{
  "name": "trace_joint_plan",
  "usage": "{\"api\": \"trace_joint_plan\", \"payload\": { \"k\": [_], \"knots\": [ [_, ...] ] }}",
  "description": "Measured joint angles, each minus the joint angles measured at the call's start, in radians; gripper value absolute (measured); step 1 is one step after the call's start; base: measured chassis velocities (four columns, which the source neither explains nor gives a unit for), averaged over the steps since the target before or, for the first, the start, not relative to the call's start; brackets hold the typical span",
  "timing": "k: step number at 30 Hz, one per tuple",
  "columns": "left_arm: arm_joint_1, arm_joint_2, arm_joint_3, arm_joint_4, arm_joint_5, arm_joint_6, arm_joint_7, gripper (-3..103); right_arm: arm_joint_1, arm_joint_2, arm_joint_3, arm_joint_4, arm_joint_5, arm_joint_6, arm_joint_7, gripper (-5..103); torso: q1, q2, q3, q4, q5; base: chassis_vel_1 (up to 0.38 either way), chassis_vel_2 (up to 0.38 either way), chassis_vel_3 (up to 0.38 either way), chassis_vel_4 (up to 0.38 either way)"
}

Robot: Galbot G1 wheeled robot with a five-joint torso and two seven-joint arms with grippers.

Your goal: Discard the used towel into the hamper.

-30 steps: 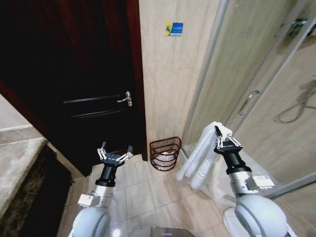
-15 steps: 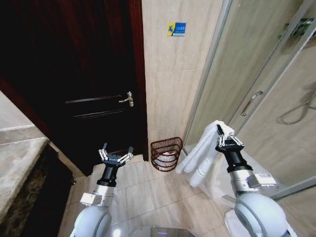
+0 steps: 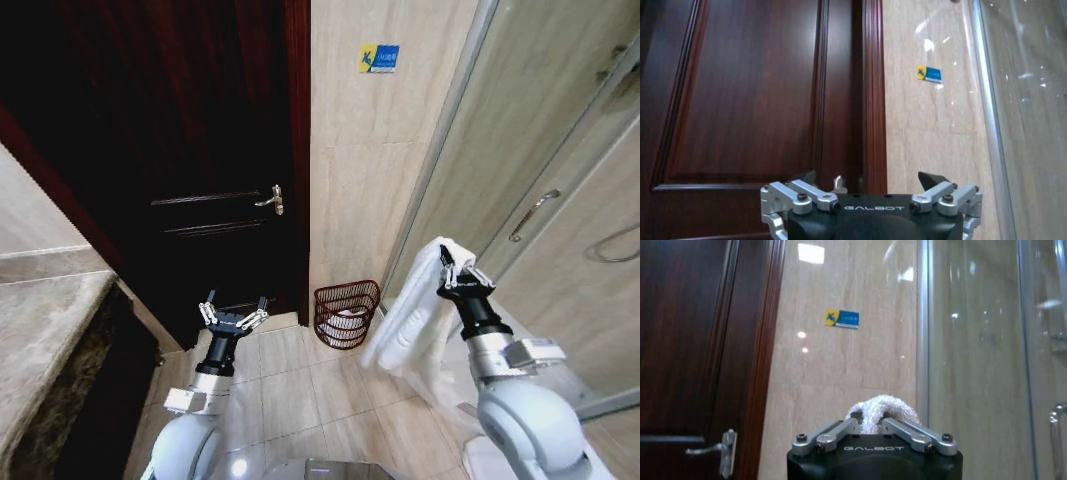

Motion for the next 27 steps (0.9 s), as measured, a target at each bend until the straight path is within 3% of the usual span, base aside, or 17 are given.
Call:
{"api": "trace_joint_plan", "payload": {
  "k": [3,4,6,7,10,18,21,27],
  "knots": [
    [0.006,-0.004,-0.007,0.000,0.005,-0.001,0.000,100,0.105,-0.087,0.005,0.000,0.121,-0.036,0.039,2,0.000,0.000,0.000,0.0000,0.0001,0.000,0.000,0.000,0.000],
    [0.006,-0.004,-0.007,0.000,0.005,-0.001,0.000,100,0.105,-0.087,0.005,0.000,0.121,-0.036,0.039,2,0.000,0.000,0.000,0.0000,0.0001,0.000,0.000,0.000,0.000],
    [0.015,-0.004,-0.016,0.000,0.009,-0.006,0.000,100,0.190,-0.169,0.019,0.000,0.189,-0.043,0.047,2,0.000,0.000,0.000,0.0003,-0.0002,0.000,0.000,0.000,0.000],
    [0.015,-0.004,-0.016,0.000,0.009,-0.006,0.000,100,0.190,-0.169,0.019,0.000,0.189,-0.043,0.047,2,0.000,0.000,0.000,0.0003,-0.0002,0.000,0.000,0.000,0.000],
    [0.018,-0.010,-0.027,0.001,0.011,-0.010,-0.002,100,0.283,-0.255,0.050,0.000,0.283,-0.049,0.048,2,0.000,0.000,0.000,0.0001,-0.0002,0.000,0.000,0.000,0.000],
    [0.024,-0.039,-0.027,0.003,0.028,-0.017,-0.003,100,0.456,-0.364,0.064,-0.062,0.441,-0.062,0.052,2,0.000,0.000,0.000,0.0001,0.0001,0.000,0.000,0.000,0.000],
    [0.029,-0.044,-0.033,0.001,0.033,-0.021,-0.004,100,0.620,-0.422,0.040,-0.164,0.525,-0.074,0.053,2,0.000,0.000,0.000,0.0002,0.0001,0.000,0.000,0.000,0.000],
    [0.040,-0.049,-0.037,-0.008,0.039,-0.021,-0.005,100,0.862,-0.471,-0.023,-0.354,0.596,-0.093,0.018,2,0.000,0.000,0.000,0.0002,0.0001,0.000,0.000,0.000,0.000]
  ]
}}
